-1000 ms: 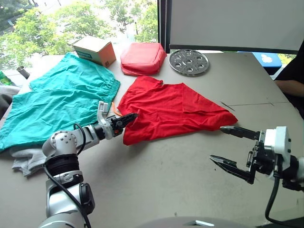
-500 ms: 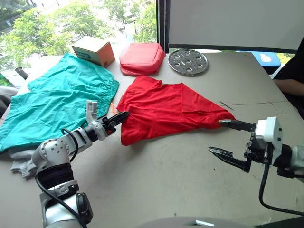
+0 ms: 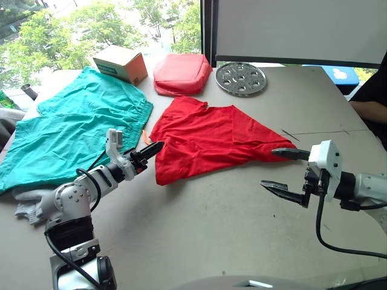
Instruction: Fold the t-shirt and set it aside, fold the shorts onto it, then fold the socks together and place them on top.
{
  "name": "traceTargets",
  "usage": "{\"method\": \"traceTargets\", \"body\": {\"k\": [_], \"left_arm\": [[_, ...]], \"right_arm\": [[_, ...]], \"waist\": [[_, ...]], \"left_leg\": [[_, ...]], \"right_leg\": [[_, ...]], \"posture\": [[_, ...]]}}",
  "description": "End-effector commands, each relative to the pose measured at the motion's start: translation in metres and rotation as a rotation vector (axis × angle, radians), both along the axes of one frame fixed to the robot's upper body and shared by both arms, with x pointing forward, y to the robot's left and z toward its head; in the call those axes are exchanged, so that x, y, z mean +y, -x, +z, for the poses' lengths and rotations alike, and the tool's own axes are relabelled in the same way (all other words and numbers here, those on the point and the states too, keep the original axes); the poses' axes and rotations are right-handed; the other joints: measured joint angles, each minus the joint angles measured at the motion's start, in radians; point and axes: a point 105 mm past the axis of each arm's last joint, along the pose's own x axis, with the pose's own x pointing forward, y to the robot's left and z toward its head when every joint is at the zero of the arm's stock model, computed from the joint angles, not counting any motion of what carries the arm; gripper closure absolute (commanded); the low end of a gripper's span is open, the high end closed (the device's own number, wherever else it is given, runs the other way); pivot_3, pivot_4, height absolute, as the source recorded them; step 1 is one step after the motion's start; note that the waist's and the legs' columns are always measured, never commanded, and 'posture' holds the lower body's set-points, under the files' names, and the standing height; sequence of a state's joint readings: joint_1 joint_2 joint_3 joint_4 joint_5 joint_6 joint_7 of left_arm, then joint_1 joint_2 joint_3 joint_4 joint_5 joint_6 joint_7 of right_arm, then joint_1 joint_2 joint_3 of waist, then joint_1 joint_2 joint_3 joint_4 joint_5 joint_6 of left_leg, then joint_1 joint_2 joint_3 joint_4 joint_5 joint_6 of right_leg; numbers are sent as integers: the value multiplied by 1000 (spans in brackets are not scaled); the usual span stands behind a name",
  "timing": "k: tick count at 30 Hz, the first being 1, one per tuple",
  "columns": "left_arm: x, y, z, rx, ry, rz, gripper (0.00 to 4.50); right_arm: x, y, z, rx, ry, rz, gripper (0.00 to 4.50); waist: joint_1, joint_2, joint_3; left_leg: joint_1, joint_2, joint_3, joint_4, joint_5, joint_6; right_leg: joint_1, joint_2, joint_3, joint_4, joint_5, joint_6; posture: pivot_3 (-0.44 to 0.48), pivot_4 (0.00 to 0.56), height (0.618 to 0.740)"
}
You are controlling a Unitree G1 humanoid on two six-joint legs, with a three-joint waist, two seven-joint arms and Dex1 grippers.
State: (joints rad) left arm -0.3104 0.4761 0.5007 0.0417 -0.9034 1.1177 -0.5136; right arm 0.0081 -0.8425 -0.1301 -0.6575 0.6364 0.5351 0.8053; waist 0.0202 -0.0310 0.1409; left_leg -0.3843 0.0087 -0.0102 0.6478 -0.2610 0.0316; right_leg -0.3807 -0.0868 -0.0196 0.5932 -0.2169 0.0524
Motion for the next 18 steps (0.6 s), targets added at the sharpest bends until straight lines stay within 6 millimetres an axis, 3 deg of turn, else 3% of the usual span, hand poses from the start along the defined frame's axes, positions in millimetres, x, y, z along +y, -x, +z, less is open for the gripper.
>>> {"method": "traceTargets", "body": {"k": [1, 8, 12, 13, 18], "left_arm": [[-1, 0, 4, -3, 45, -15, 2588], [-9, -3, 0, 50, 168, -31, 2588], [-8, -8, 4, 55, 232, -15, 3773], [-7, -9, 5, 55, 243, -8, 4330], [0, -6, 7, 61, 267, 10, 4461]], "right_arm": [[5, 6, 11, -45, -4, 29, 0], [4, 10, 13, -41, -5, 23, 0], [3, 11, 16, -41, -7, 20, 0], [3, 11, 16, -40, -7, 19, 0], [1, 12, 16, -39, -4, 13, 0]], "waist": [[0, 0, 0], [0, 0, 0], [-1, 0, 0], [-1, 0, 0], [-2, 0, 0]], "left_leg": [[0, 0, 0, 0, 0, 0], [0, 0, 0, 0, 0, 0], [0, -1, 0, 1, 0, 0], [0, -1, 0, 1, 0, 0], [0, -1, -1, 0, 0, 0]], "right_leg": [[0, 0, 0, 0, 0, 0], [0, 3, -1, 0, 0, 0], [0, 3, -1, 1, 0, 0], [0, 3, -1, 1, 0, 0], [1, 4, -1, 1, 0, 0]], "posture": [[0, 150, 740], [0, 150, 740], [0, 150, 740], [0, 150, 740], [0, 150, 740]]}}
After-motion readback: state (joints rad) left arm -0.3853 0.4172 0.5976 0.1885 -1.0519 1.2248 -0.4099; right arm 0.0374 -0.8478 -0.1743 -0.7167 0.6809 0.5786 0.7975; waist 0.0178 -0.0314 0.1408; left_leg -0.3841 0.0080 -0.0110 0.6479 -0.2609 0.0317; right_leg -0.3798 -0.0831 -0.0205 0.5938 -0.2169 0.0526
